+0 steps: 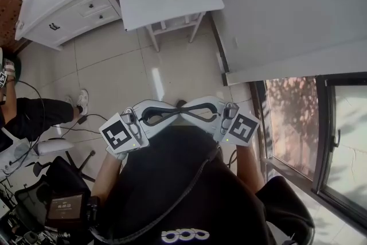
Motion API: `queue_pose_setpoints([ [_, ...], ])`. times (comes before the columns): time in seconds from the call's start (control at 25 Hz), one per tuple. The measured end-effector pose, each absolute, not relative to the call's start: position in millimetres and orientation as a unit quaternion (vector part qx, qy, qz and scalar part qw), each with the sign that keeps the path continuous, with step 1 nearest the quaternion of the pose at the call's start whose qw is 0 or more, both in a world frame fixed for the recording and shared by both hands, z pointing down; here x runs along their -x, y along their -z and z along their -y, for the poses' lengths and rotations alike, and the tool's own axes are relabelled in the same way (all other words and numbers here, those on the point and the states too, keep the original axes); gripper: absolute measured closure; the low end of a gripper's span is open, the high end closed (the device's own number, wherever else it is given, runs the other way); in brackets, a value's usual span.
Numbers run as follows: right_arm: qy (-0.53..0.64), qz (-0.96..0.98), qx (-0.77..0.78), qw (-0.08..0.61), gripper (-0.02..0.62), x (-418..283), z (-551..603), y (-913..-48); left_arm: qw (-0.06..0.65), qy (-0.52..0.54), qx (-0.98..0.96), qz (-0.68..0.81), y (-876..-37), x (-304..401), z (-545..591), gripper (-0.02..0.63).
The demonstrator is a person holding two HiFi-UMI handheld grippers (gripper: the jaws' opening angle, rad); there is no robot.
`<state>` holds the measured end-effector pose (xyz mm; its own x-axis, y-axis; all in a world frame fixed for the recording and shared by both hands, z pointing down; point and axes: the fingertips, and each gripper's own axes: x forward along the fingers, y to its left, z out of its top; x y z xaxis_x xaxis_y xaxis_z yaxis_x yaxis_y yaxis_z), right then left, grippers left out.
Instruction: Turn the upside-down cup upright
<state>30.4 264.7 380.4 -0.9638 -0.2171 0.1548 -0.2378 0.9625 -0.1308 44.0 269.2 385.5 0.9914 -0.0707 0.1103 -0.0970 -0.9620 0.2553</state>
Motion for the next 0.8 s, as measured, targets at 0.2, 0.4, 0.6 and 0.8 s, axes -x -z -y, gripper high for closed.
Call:
queue_pose_setpoints([
  [0.2, -0.080, 0.988, -0.115, 0.061, 0.601, -34, -272, -378, 0.131, -0.043, -0.990, 0.044, -385, -48, -277, 0.580],
  [0.4, -0.073, 0.989, -0.110, 0.063, 0.603, -44, -284, -378, 0.128, -0.039, -0.990, 0.048, -384, -58, -287, 0.580],
  [0.6, -0.074, 0.989, -0.110, 0.060, 0.603, -49, -286, -378, 0.127, -0.044, -0.990, 0.049, -386, -62, -290, 0.580],
  [0.8, -0.066, 0.990, -0.105, 0.071, 0.603, -49, -285, -382, 0.129, -0.043, -0.989, 0.054, -386, -62, -288, 0.580],
])
